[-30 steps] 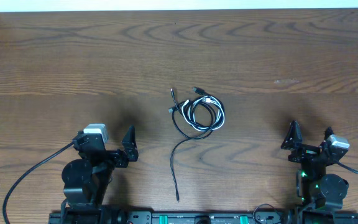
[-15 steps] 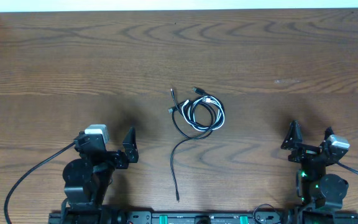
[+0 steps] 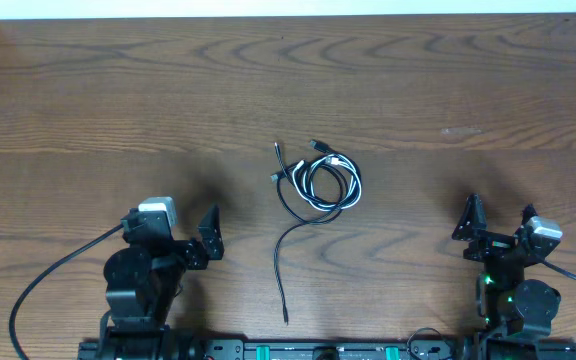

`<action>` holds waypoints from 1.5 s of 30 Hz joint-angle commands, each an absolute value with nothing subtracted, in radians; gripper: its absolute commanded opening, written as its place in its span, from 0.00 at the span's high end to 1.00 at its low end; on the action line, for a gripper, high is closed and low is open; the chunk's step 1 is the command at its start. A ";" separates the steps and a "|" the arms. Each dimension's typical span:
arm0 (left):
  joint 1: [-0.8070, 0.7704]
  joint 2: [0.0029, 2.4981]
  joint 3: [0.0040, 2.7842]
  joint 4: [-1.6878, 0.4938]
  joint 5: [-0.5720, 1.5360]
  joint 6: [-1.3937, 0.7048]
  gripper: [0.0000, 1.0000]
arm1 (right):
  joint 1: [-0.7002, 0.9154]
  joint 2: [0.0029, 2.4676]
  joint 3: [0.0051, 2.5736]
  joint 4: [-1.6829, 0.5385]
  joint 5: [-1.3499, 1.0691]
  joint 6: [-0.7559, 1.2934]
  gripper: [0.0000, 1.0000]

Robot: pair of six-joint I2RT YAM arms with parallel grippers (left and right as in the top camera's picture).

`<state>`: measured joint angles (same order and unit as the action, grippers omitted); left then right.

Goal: Untangle cables
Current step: 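Reach the left gripper to the tangled black and white cables and grasp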

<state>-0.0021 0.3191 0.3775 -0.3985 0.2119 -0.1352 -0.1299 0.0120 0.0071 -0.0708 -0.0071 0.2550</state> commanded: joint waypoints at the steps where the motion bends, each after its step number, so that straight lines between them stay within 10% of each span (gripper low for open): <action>1: -0.002 0.379 0.444 -0.395 0.228 -0.156 0.00 | -0.123 0.007 0.005 -0.075 -0.006 0.246 0.01; 45: -0.396 1.420 0.892 -0.328 0.178 -0.292 0.00 | -0.123 0.007 0.005 -0.075 -0.006 0.246 0.01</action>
